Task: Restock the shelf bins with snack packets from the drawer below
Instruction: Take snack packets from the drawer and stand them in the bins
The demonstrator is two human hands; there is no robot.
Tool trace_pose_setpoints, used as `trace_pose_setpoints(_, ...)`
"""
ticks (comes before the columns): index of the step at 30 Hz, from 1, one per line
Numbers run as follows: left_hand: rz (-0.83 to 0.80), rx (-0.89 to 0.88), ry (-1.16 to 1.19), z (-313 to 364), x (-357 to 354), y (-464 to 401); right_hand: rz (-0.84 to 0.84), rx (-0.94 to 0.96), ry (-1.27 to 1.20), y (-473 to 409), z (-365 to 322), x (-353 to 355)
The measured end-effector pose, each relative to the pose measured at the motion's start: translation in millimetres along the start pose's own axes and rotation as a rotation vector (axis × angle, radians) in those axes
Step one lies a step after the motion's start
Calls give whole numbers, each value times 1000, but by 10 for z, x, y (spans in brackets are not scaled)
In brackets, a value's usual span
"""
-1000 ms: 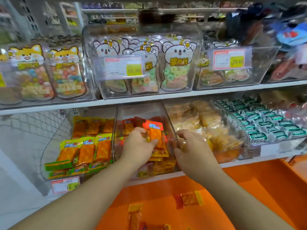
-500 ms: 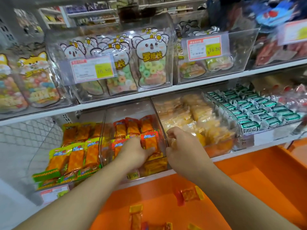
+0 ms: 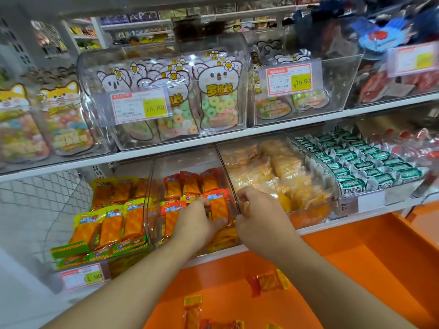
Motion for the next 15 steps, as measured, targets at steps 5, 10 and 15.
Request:
trace_pose_setpoints(5,-82,-62,7,29,26,66,-4,-1,-8,0,33,-1)
trace_pose_setpoints(10,-117,-163,-132,100,97,268,65,28,45,60,12,110)
trace_pose_setpoints(15,34,-346,61,34,207,711,187,63,79,249,39,216)
Point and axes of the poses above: each hand's wrist, its own y-axis away from the middle knuckle, its own x-axis out of the back of the hand, z = x × y, the point moved 9 cm from there along -y, towards the middle knuckle, and after that the axes turned 1 degree about z, right-handed, at the moved point
